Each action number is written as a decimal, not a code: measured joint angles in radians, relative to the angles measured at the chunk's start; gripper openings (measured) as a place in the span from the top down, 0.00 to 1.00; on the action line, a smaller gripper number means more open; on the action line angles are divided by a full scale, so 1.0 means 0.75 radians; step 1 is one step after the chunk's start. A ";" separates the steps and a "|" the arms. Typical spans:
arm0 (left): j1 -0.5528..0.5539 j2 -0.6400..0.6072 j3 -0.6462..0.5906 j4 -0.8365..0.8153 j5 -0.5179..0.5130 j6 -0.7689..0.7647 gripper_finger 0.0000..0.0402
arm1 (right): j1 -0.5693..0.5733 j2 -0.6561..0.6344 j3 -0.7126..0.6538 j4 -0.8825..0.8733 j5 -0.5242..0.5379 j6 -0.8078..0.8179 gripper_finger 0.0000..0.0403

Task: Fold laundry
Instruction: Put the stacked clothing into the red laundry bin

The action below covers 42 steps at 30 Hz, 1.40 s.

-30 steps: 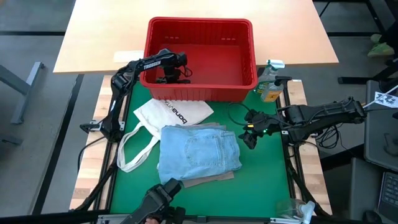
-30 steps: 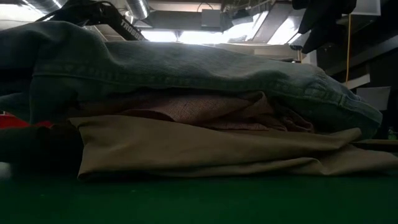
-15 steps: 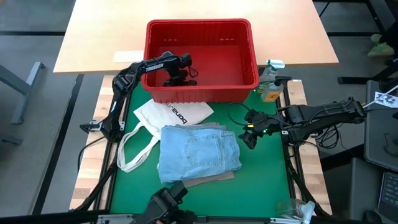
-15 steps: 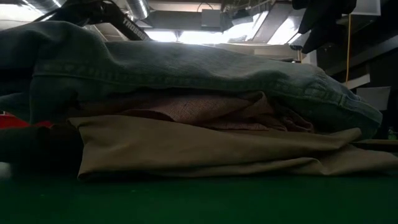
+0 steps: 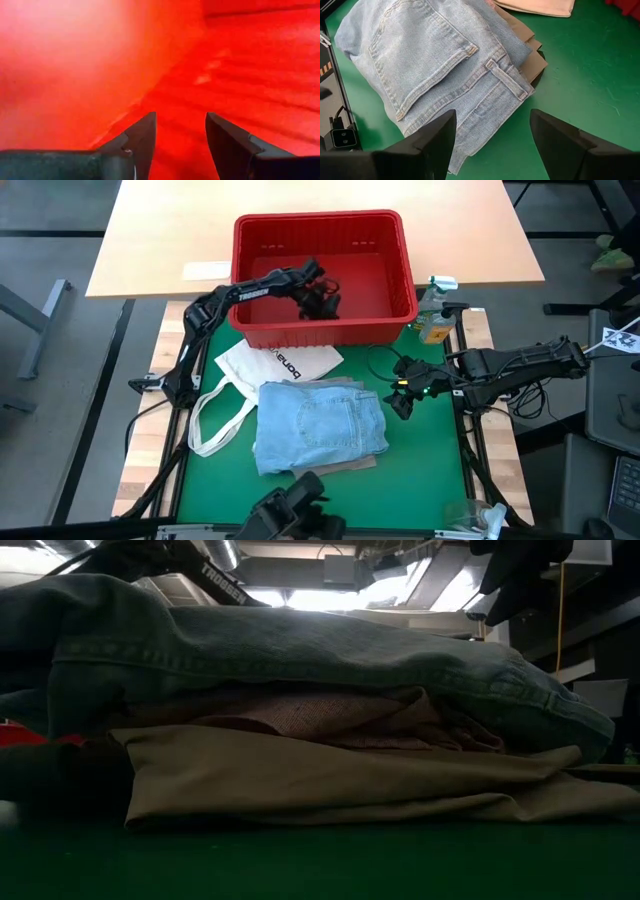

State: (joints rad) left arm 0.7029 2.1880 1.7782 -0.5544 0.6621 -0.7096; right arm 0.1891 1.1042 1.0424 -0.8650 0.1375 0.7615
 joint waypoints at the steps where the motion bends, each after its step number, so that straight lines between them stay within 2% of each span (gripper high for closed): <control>1: -0.005 0.000 0.000 0.070 0.026 -0.025 0.59 | 0.000 0.000 0.000 0.000 0.000 0.000 0.37; 7: -0.019 0.000 0.000 0.477 0.127 -0.147 0.59 | 0.000 0.000 0.000 0.000 0.000 0.000 0.37; 12: -0.015 -0.001 0.000 0.734 0.128 -0.170 0.59 | 0.000 -0.006 0.000 -0.001 0.000 0.000 0.37; 17: -0.003 -0.045 0.000 0.886 0.106 -0.130 0.59 | 0.000 -0.033 0.001 -0.003 0.000 0.000 0.37; 35: 0.028 -0.339 0.002 0.850 0.030 0.190 0.59 | 0.000 -0.114 0.001 0.001 0.002 0.000 0.37; 39: 0.028 -0.414 0.002 0.721 -0.031 0.307 0.59 | 0.000 -0.119 0.001 0.002 0.001 0.000 0.37; 42: 0.027 -0.488 0.002 0.537 -0.156 0.443 0.59 | 0.000 -0.117 0.001 0.002 0.001 0.000 0.37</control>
State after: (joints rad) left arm 0.7235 1.8221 1.7794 -0.1519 0.5452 -0.3773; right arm 0.1890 1.0161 1.0428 -0.8639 0.1383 0.7616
